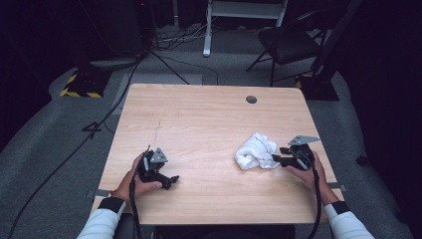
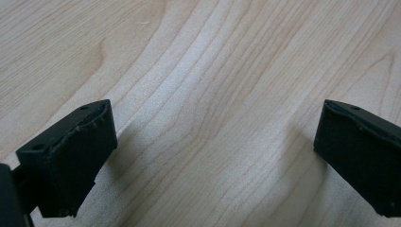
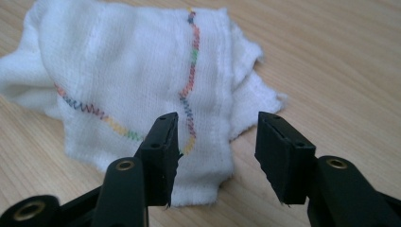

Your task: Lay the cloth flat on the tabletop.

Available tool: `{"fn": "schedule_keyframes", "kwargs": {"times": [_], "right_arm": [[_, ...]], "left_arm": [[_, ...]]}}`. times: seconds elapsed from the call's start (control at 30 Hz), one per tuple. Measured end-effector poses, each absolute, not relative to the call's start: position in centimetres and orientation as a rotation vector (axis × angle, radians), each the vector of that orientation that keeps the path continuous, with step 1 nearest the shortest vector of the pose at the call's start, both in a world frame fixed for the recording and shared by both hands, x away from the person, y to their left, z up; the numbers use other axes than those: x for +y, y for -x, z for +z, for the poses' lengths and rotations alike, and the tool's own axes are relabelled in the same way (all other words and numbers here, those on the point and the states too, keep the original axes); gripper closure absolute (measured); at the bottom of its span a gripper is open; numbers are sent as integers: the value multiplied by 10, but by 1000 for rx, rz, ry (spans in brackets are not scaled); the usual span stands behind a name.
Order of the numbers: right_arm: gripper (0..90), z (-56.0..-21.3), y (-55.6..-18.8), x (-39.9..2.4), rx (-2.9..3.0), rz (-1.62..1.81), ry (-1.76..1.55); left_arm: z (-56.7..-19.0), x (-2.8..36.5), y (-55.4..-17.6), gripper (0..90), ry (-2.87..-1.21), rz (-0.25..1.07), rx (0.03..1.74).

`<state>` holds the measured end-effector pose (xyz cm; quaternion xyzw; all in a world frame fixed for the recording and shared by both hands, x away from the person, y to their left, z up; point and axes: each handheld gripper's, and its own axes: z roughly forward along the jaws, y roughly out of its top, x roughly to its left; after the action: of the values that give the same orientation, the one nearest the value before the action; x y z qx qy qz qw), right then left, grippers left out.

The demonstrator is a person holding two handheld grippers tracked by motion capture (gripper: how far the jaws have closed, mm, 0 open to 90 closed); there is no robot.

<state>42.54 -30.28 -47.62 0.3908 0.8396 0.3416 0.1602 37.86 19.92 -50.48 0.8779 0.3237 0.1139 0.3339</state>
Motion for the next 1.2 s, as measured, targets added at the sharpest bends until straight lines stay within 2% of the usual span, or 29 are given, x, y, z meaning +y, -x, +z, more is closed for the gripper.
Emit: {"fn": "schedule_keyframes", "kwargs": {"times": [0.1,0.13,0.2,0.3,0.33,0.37,0.77,1.2], "right_arm": [[512,-481,-425,-302,2422,950,-1115],[600,-486,-425,-303,2448,933,-1113],[644,-488,-425,-304,2465,955,-1115],[797,-487,-424,-304,2475,950,-1087],[797,-487,-424,-304,2475,950,-1087],[850,-485,-423,-304,2478,950,-1061],[869,-458,-423,-313,2376,1030,-1031],[871,-430,-433,-298,2294,1110,-955]], "left_arm": [[-505,199,-379,3,-2293,299,844],[-505,199,-379,3,-2292,299,845],[-505,199,-378,3,-2291,299,846],[-505,199,-379,3,-2293,302,844],[-505,199,-379,3,-2292,299,845],[-505,199,-379,3,-2292,299,844],[-505,198,-378,4,-2287,304,853],[-505,190,-377,9,-2292,294,835]]}}
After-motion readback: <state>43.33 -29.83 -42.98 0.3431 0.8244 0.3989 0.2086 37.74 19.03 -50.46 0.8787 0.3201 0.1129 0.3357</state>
